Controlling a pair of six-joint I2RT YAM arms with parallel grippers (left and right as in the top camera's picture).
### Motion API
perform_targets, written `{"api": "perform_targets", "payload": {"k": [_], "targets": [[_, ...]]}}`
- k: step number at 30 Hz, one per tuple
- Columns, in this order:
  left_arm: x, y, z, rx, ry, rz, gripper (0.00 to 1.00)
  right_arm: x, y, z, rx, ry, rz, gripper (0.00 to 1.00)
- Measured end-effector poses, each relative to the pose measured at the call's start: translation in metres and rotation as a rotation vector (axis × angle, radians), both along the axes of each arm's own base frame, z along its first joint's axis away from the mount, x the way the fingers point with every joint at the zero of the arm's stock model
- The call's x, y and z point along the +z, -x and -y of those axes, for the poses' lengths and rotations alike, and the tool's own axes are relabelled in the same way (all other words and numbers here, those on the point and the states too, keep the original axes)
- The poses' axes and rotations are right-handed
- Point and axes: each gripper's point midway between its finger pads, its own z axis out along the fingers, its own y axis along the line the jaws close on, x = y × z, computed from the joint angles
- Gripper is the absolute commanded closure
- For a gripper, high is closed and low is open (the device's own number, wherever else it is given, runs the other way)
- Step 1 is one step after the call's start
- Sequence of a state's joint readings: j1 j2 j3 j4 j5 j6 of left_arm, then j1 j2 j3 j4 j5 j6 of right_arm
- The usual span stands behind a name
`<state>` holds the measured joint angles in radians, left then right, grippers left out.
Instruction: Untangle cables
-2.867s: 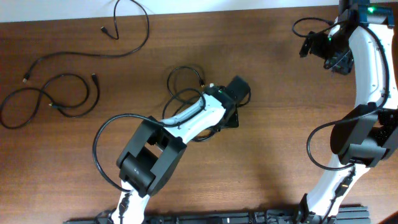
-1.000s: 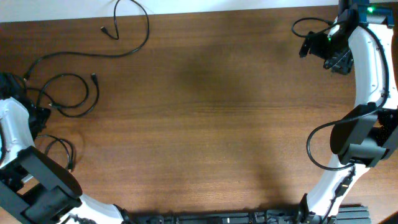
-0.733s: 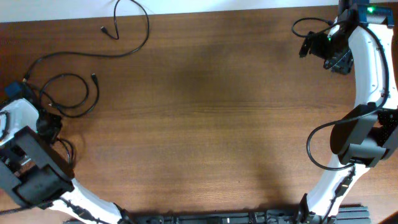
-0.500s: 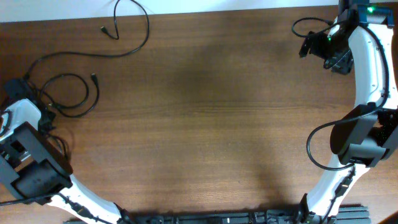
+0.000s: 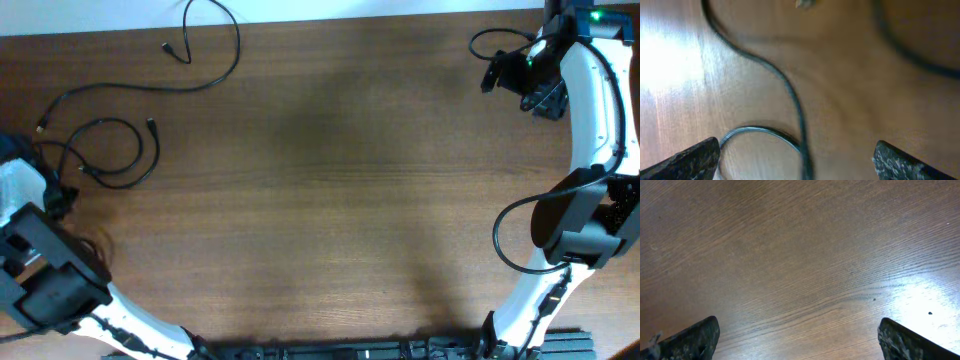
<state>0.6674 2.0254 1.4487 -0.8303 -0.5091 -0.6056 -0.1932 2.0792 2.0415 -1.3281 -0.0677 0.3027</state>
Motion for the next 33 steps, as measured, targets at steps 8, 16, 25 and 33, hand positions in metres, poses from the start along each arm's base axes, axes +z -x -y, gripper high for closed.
{"api": "perform_targets", "payload": {"k": [8, 16, 25, 33], "targets": [[0.191, -0.153, 0.218, -0.866, 0.236, 0.680, 0.01, 0.000, 0.000, 0.000, 0.000, 0.000, 0.000, 0.01], [0.184, -0.147, 0.411, -1.535, 0.308, 0.511, 0.01, 0.009, 0.000, -0.048, 0.082, -0.274, 0.030, 0.01], [0.181, -0.116, 0.498, -1.864, 0.261, 0.406, 0.01, 0.108, 0.099, -0.128, 0.372, -0.217, 0.044, 0.01], [0.181, -0.117, 0.495, -1.856, 0.242, 0.396, 0.01, 0.217, 0.283, -0.114, 0.476, 0.033, 0.519, 0.01]]}}
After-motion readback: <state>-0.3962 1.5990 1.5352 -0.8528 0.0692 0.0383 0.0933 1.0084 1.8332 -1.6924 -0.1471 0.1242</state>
